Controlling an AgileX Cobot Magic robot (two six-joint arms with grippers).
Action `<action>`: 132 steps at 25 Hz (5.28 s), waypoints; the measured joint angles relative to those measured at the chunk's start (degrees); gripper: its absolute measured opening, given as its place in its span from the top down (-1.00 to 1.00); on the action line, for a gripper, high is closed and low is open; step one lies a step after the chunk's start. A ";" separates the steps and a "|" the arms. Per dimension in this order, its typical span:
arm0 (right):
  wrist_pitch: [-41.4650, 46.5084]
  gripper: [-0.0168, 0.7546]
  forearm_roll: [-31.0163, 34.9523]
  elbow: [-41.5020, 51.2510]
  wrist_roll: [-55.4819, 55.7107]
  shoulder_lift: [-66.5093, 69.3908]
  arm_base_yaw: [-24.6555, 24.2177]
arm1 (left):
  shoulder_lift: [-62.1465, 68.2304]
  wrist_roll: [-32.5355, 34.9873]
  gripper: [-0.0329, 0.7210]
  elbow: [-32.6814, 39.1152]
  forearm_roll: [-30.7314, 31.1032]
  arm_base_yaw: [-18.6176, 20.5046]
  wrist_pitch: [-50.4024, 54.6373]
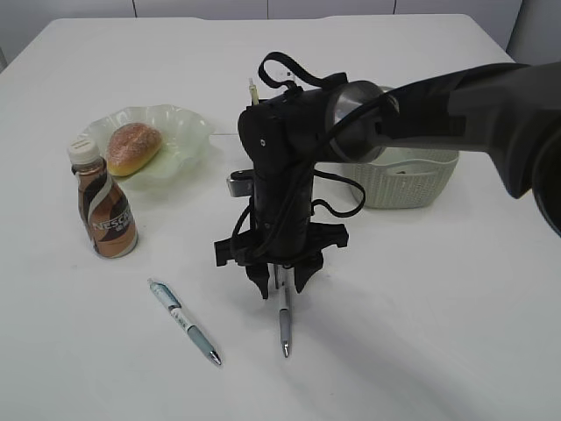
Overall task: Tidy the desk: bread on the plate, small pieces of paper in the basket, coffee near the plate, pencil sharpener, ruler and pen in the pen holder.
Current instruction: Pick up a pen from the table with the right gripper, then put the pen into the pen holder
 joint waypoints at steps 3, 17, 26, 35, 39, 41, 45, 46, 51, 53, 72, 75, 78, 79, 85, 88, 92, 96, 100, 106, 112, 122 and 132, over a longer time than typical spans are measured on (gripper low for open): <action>0.00 -0.04 -0.24 0.00 0.00 0.00 0.00 | 0.00 0.00 -0.05 0.00 -0.50 0.00 0.00; 0.95 -0.04 -0.60 0.00 0.00 1.11 0.00 | 0.00 -0.04 -0.04 0.00 -1.35 0.00 0.00; 0.95 0.23 -0.60 0.00 0.09 1.11 0.00 | 0.00 -0.04 -0.04 0.00 -1.35 0.00 0.00; 0.84 0.40 -0.60 0.00 0.09 1.11 0.00 | 0.00 -0.04 -0.04 0.00 -1.45 0.00 0.00; 0.26 0.40 -0.60 0.00 0.09 1.11 0.00 | 0.00 -0.04 -0.04 0.00 -1.45 0.00 0.00; 0.26 0.40 -0.60 0.00 0.09 1.11 0.00 | 0.00 -0.04 -0.04 0.00 -1.45 0.00 0.00; 0.23 0.36 -0.60 0.00 0.09 1.11 0.00 | 0.00 -0.04 -0.04 0.00 -1.45 0.00 0.00; 0.23 0.38 -0.60 0.00 0.09 1.11 0.00 | 0.00 -0.04 -0.04 0.00 -1.45 0.00 0.00; 0.13 0.40 -0.60 0.00 0.09 1.32 0.00 | 0.00 -0.04 -0.04 0.00 -1.45 0.00 0.00; 0.24 0.40 -0.60 -0.26 0.09 1.62 0.00 | 0.00 -0.04 -0.04 0.00 -1.45 0.00 0.00; 2.67 0.75 -0.60 -1.11 -4.83 1.98 0.00 | 0.00 -0.04 -0.04 0.00 -1.47 0.00 0.00; 5.97 0.75 -0.99 -2.28 -9.78 2.03 0.00 | 0.00 -0.04 -0.04 0.00 -1.47 0.00 0.00; 6.41 0.75 -1.18 -3.26 -12.83 1.90 0.00 | 0.00 -0.04 -0.04 0.00 -1.47 0.00 0.00; 6.50 0.75 -1.18 -3.26 -13.61 1.57 0.00 | 0.00 -0.04 -0.04 0.00 -1.47 0.00 0.00; 6.73 0.75 -1.18 -3.26 -18.74 -3.80 0.00 | 0.00 -0.04 -0.04 0.00 -1.47 0.00 0.00; 2.03 0.75 -1.27 -0.73 -20.74 -8.71 0.00 | 0.00 -0.04 -0.04 0.00 -1.47 0.00 0.00; -9.06 0.75 -2.16 8.98 -21.81 -18.00 0.00 | 0.00 -0.04 -0.04 0.00 -1.47 0.00 0.00; -24.97 0.75 -3.50 23.99 -21.94 -27.79 0.00 | 0.00 -0.04 -0.04 0.00 -1.47 0.00 0.00; -40.90 0.75 -3.99 36.56 -22.03 -36.14 0.00 | 0.00 -0.04 -0.04 0.00 -1.47 0.00 0.00; -57.09 0.75 -4.21 44.90 -22.03 -40.35 0.00 | 0.00 -0.04 -0.06 0.00 -1.47 0.00 0.00; -70.48 0.75 -6.68 45.02 -24.23 -40.35 0.00 | 0.00 -0.04 -0.05 0.00 -1.47 0.00 0.00; -90.25 0.75 5.20 39.49 -35.27 -36.65 -4.22 | 0.00 -0.04 -0.05 0.00 0.96 0.00 0.00; -89.97 0.75 6.30 21.20 -35.58 -20.81 -9.76 | 0.00 -0.04 -0.04 0.00 5.23 0.00 0.00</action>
